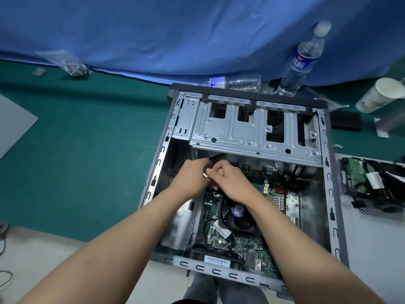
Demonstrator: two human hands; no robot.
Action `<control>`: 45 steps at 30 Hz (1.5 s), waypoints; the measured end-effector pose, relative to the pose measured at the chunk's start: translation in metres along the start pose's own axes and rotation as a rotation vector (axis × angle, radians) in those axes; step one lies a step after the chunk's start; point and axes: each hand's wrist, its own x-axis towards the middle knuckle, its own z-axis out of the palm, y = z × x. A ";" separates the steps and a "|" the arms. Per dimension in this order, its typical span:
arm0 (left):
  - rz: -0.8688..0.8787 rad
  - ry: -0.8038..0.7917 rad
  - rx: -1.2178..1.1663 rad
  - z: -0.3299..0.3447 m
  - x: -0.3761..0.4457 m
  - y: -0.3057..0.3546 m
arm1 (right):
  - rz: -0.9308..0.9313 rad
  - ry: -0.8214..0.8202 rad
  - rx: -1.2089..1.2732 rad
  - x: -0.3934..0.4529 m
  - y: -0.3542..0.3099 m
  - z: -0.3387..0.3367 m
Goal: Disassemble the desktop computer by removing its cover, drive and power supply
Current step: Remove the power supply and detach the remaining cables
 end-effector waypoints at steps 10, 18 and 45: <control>0.372 -0.220 0.758 -0.013 0.013 -0.007 | -0.309 0.385 -0.358 -0.061 -0.002 -0.055; 0.610 -0.381 1.089 -0.013 0.025 -0.002 | -0.263 0.497 -0.794 -0.069 0.030 -0.084; -0.092 -0.428 0.718 0.000 0.048 0.013 | -0.151 0.352 -0.958 -0.055 0.036 -0.081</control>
